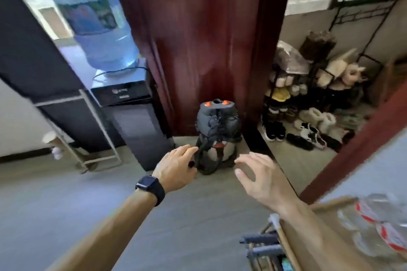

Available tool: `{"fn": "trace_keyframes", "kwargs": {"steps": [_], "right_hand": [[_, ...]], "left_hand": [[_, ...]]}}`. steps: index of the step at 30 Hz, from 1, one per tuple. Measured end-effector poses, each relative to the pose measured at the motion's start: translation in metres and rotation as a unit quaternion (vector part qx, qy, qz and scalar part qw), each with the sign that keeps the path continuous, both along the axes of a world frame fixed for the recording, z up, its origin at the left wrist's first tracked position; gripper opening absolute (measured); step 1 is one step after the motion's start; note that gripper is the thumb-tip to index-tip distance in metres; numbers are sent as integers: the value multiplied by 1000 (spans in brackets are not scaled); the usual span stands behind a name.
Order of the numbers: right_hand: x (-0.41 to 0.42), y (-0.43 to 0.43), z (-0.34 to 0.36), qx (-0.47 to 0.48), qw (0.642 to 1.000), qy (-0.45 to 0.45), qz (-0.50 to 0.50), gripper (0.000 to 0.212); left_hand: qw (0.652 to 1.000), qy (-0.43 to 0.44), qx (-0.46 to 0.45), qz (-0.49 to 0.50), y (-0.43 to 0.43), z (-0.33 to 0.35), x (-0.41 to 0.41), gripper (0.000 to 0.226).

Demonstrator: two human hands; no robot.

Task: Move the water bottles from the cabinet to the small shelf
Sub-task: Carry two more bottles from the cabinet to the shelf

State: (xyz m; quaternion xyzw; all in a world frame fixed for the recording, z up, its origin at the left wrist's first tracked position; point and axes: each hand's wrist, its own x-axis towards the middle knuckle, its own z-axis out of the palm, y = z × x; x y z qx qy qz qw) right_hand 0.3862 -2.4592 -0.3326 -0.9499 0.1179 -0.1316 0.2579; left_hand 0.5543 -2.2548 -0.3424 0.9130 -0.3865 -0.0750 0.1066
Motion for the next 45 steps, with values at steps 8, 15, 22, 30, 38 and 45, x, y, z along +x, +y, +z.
{"fn": "trace_keyframes", "kwargs": {"steps": [8, 15, 22, 30, 38, 45], "right_hand": [[184, 263, 109, -53, 960, -86, 261, 43], [258, 505, 179, -136, 897, -136, 397, 51], [298, 704, 200, -137, 847, -169, 485, 57], [347, 907, 214, -127, 782, -205, 575, 55], [439, 1093, 255, -109, 738, -255, 615, 53], [515, 1247, 262, -114, 731, -261, 619, 54]], "left_hand": [[919, -130, 86, 362, 377, 83, 41, 67], [812, -168, 120, 546, 617, 155, 9, 66], [743, -172, 109, 638, 784, 178, -43, 63], [665, -169, 110, 719, 938, 191, -52, 62], [607, -239, 138, 746, 1098, 252, 8, 62], [593, -224, 155, 758, 1233, 238, 60, 61]]}}
